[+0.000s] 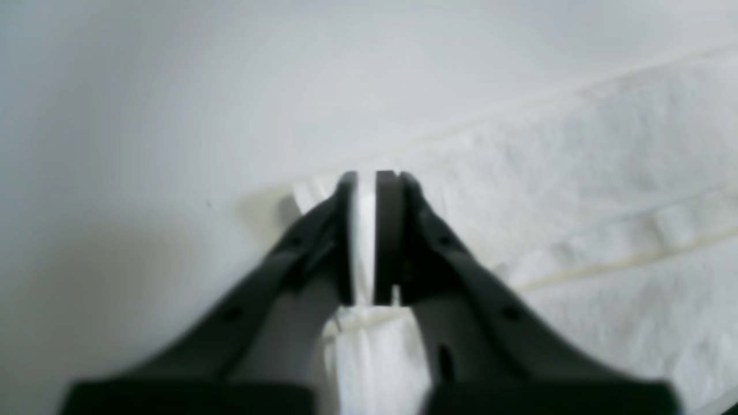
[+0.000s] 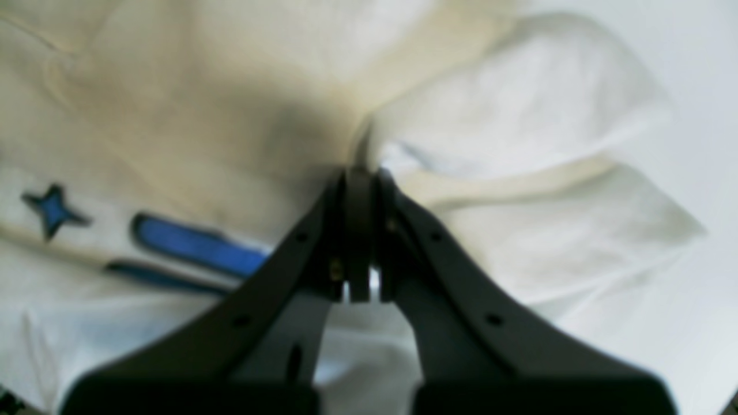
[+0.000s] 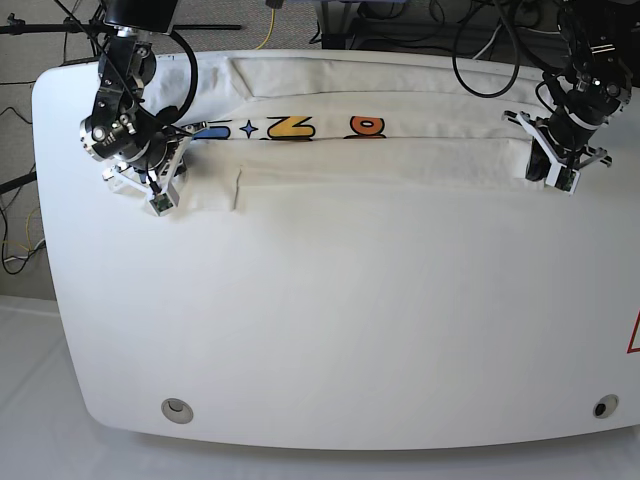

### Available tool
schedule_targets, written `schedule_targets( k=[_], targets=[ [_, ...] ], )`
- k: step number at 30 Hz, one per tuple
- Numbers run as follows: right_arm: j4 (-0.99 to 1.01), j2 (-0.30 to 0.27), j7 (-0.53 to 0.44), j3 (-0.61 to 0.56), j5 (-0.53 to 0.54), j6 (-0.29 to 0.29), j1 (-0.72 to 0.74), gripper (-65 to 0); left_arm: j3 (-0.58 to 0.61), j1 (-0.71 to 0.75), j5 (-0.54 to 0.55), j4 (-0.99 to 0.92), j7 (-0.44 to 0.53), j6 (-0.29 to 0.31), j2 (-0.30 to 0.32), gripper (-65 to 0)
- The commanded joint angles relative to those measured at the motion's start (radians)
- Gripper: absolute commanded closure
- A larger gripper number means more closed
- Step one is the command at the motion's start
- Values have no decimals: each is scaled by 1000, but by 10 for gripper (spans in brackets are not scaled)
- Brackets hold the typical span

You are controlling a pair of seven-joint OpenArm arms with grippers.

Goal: Fold the T-shirt properly
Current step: 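Open both grippers to release the hem and lift slightly, then regrasp the folded edge with both grippers near the shirt's sides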

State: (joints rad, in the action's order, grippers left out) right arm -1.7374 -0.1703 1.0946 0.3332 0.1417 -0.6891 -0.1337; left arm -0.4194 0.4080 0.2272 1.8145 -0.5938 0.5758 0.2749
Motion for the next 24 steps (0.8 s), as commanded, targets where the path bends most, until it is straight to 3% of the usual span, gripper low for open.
schedule_targets(
  k=[1,7,17,19,24],
  targets=[
    [-121,2,20,16,28,-9,-46,0,-12,18,17,-6,29,-10,10,0],
    [-153,-1,27,22,39,-9,-70,0,-13,28,19,-20,35,-14,11,0],
    [-11,-32,-13,5,35,-9,-34,0,-18,32,17,0,36,-13,16,0],
    [-52,-40,1,9,143,-9,-68,0,-22,26,18,5,33,-6,14,-110],
    [-88,-38,15,9,241,-9,-91,0,-25,22,23,15,22,-6,13,-231]
  ],
)
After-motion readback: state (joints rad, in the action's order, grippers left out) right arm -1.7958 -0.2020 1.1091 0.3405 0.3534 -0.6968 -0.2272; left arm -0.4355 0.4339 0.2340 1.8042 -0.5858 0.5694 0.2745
